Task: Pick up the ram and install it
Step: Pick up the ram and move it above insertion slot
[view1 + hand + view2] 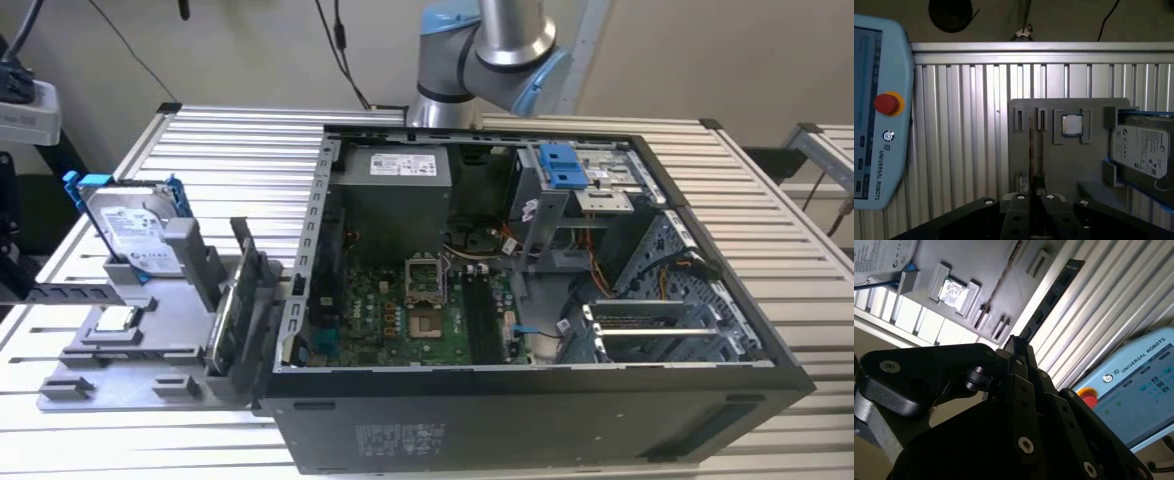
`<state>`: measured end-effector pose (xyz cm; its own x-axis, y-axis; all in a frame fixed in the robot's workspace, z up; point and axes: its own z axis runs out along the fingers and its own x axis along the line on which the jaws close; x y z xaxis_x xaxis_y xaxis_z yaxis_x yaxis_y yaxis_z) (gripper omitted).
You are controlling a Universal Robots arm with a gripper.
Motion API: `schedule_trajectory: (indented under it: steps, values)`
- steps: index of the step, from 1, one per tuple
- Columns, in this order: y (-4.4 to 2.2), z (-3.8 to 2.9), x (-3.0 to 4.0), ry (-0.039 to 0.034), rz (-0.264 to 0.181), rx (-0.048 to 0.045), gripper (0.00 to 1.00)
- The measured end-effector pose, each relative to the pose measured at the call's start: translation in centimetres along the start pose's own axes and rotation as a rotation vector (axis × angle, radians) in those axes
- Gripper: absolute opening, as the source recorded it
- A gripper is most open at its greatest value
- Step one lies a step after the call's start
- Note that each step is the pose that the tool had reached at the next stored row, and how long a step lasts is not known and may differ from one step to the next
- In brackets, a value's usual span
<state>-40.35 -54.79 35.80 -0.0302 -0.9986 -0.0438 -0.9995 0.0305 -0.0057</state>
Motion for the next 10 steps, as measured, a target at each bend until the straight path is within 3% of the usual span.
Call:
schedule_trajectory:
  steps: [10]
  values:
    - [-0.02, -1.28, -0.05, -0.0003, 0.000, 0.0001, 0.14]
